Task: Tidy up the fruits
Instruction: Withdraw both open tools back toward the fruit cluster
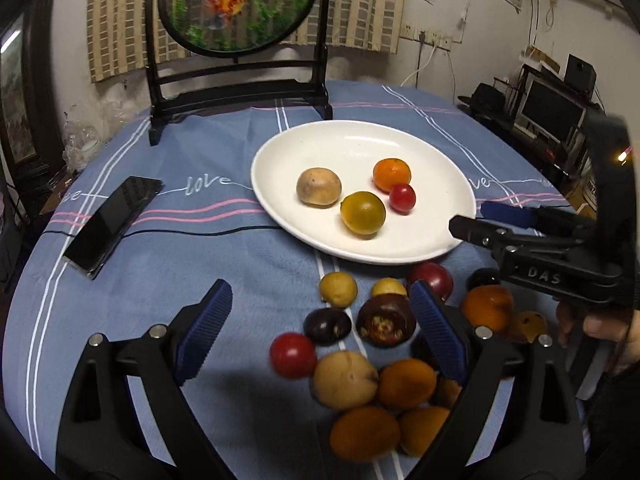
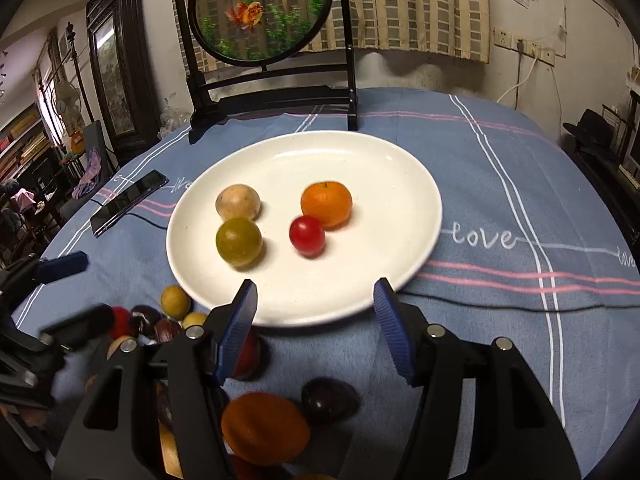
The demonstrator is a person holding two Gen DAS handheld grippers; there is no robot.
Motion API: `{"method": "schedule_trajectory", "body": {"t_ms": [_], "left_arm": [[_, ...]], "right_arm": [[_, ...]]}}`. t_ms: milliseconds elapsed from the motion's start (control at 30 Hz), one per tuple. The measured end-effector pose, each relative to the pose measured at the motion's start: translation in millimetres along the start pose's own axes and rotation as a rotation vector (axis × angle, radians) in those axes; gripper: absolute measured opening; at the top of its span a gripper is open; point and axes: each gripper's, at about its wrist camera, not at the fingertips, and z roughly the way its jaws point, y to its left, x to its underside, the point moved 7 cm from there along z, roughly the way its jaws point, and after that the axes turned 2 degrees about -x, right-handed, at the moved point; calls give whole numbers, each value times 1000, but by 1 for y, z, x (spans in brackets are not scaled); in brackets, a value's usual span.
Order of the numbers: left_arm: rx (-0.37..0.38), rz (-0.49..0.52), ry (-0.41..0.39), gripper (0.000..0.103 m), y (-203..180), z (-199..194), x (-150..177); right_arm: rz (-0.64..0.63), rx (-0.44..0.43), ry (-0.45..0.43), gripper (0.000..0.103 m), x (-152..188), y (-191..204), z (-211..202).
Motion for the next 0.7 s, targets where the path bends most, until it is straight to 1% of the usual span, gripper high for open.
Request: {"method": "schedule_trajectory", "body": {"t_ms": [100,167,233,300,367,467,633,700], "left_arm": [[-28,0,5,92,4,-7,7],[-35,-11,22,92,8,-11,14],[-43,-23,39,92,12,-15,24],[-54,-27,49,92,15,-21,33],[-50,-30,55,92,15,-27,42],[-36,-38,64,92,15,-35,52],[-51,-36,73,92,19,-43,66],[-57,-37,76,92,22,-45,68]], "right_arm": [[59,-11,0,61,11,-11,-9],[87,0,-8,61,19,-19,-20],[115,15,-15,61,29,-29,-35],[125,3,-19,61,38,-32,-49],[89,-12,-8,62,51,-30,-67],[12,-13,27,64,71,-19,-80],[-82,15,113,64,102,-4,-78],[-106,42,155,64,113,-2,-71]]}}
